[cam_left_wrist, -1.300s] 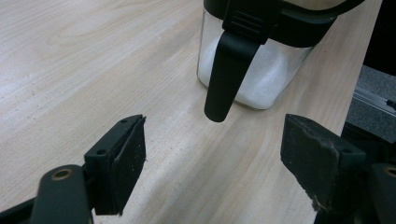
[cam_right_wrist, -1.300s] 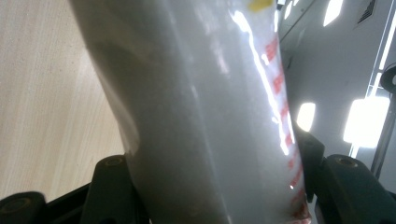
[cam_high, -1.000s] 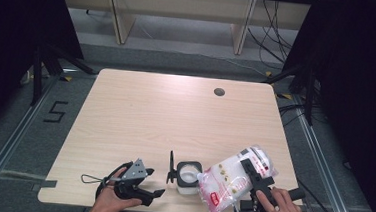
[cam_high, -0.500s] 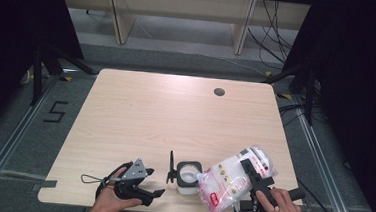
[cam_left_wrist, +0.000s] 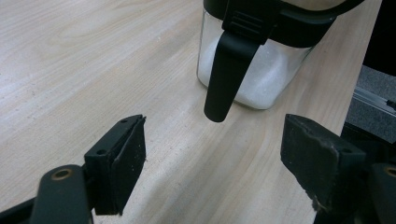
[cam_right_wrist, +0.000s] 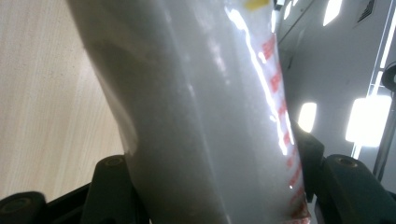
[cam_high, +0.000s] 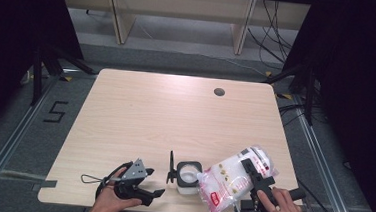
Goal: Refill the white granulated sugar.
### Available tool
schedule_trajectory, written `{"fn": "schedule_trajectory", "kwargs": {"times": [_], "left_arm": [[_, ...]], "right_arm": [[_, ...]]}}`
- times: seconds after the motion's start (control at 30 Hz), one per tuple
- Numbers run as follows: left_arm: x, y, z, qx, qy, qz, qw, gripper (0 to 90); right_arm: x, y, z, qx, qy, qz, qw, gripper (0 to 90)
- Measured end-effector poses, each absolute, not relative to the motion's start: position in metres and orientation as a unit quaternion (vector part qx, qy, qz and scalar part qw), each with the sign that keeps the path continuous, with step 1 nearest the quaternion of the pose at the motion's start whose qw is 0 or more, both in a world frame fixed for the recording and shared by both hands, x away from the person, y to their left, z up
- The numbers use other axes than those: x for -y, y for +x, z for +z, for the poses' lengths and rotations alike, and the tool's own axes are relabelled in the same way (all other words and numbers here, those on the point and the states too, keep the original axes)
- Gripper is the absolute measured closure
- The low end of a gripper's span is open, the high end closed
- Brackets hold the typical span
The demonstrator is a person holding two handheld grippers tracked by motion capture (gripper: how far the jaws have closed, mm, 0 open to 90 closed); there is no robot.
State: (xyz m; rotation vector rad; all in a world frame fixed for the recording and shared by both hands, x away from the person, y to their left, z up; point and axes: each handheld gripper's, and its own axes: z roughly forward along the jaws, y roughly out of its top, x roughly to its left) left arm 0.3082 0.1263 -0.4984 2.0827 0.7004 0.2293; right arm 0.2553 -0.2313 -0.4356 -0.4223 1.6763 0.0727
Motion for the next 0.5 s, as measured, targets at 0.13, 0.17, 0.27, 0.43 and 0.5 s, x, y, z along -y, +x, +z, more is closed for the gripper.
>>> {"fn": "schedule_trajectory", "kwargs": {"times": [0.13, 0.17, 0.27, 0.43, 0.5], "left_arm": [[-0.1265, 0.3085, -0.4983, -0.281, 0.843, 0.093, 0.449, 21.9], [-0.1267, 0.3090, -0.4983, -0.278, 0.844, 0.094, 0.449, 21.9], [-0.1266, 0.3091, -0.4984, -0.278, 0.845, 0.094, 0.448, 21.9], [-0.1255, 0.3086, -0.4990, -0.281, 0.840, 0.091, 0.455, 21.9], [-0.1255, 0.3086, -0.4989, -0.281, 0.840, 0.091, 0.456, 21.9]], "right_arm": [[0.2319, 0.2557, -0.4359, -0.732, -0.185, 0.041, 0.654, 44.4], [0.2317, 0.2555, -0.4351, -0.735, -0.188, 0.035, 0.651, 44.4], [0.2314, 0.2562, -0.4342, -0.734, -0.196, 0.026, 0.649, 44.4], [0.2312, 0.2566, -0.4353, -0.734, -0.198, 0.025, 0.649, 44.4], [0.2313, 0.2565, -0.4356, -0.734, -0.196, 0.029, 0.650, 44.4]]}}
